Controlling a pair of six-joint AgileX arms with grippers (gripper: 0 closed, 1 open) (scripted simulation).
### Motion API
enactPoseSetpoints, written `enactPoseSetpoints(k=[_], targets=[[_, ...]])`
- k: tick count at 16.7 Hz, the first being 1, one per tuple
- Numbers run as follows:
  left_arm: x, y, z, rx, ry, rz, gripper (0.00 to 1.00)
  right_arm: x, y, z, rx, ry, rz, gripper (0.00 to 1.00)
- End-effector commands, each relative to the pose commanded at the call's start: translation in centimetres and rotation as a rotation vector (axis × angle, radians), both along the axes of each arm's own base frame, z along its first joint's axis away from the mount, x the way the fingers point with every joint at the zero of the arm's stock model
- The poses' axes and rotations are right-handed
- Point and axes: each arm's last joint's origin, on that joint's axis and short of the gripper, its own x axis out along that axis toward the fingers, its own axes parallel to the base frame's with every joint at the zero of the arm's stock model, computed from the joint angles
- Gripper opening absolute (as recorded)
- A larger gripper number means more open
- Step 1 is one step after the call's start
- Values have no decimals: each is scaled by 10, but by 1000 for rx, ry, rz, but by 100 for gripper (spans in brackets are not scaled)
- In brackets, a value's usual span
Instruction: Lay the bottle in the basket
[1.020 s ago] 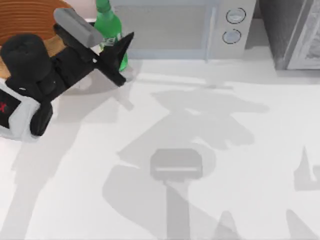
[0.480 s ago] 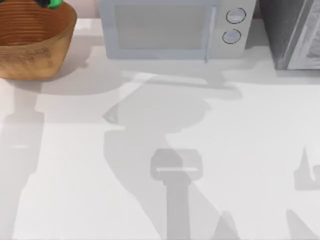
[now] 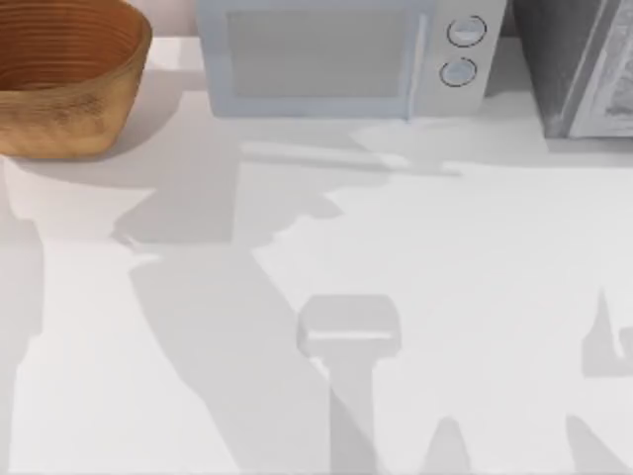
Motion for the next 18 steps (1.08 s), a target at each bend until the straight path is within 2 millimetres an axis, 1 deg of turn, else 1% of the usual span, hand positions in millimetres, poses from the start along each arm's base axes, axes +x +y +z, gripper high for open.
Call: enactPoseSetpoints(k=[2, 5, 11, 18], targets=[[-5, 16, 7, -11, 16, -2, 0, 0, 0, 0, 0, 0, 0, 100], [-8, 24, 12, -18, 23, -3, 0, 0, 0, 0, 0, 0, 0, 100], [-6, 20, 11, -14, 17, -7, 0, 0, 0, 0, 0, 0, 0, 100], [11, 5, -9, -16, 23, -6, 0, 0, 0, 0, 0, 0, 0, 100]])
